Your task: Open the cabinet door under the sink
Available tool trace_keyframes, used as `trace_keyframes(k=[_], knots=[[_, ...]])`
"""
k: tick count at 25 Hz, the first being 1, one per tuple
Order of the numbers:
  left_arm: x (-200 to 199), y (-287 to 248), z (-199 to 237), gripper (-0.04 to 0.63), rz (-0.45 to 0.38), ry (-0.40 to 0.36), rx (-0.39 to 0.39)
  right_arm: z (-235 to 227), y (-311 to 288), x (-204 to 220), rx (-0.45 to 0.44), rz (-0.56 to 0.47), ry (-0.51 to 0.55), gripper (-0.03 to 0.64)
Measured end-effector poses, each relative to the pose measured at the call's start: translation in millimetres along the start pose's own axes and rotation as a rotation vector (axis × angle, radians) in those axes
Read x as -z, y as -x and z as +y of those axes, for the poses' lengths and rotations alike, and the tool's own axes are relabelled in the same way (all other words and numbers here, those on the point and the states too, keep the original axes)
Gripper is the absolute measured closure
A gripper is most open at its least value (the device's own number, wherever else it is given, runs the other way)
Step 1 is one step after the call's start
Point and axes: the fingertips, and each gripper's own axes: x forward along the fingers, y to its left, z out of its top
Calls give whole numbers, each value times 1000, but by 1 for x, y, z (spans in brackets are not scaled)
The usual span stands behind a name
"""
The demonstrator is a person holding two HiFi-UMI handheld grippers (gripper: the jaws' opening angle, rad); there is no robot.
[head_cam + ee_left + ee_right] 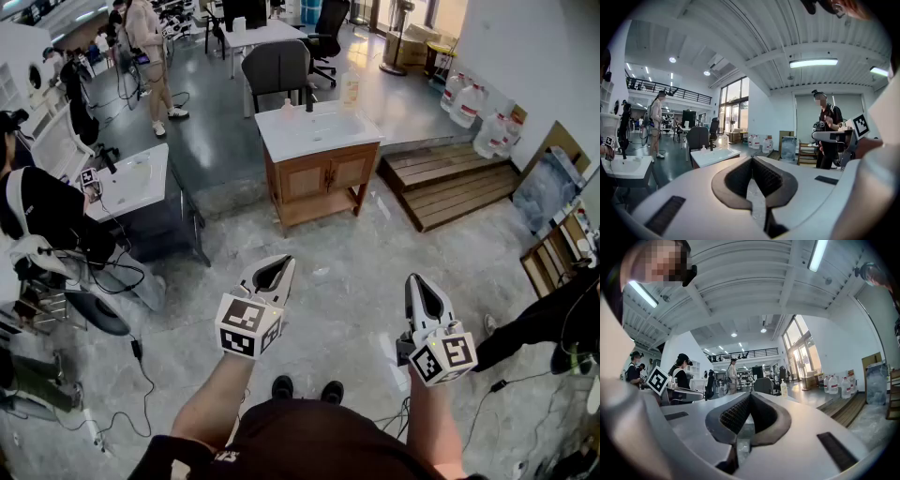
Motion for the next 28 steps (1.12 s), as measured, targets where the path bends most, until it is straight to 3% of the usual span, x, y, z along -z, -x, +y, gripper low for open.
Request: trace_keyframes(k=[13, 21, 28], knots=[[-5, -26, -53, 577, 11, -13, -6, -43, 30, 3, -20, -4, -33, 607], [-11, -40, -94, 577, 8, -20, -18, -58, 51, -6, -113, -14, 19, 604], [-9, -61, -95, 577, 20, -22, -23, -77, 40, 4, -132, -3, -47, 603]])
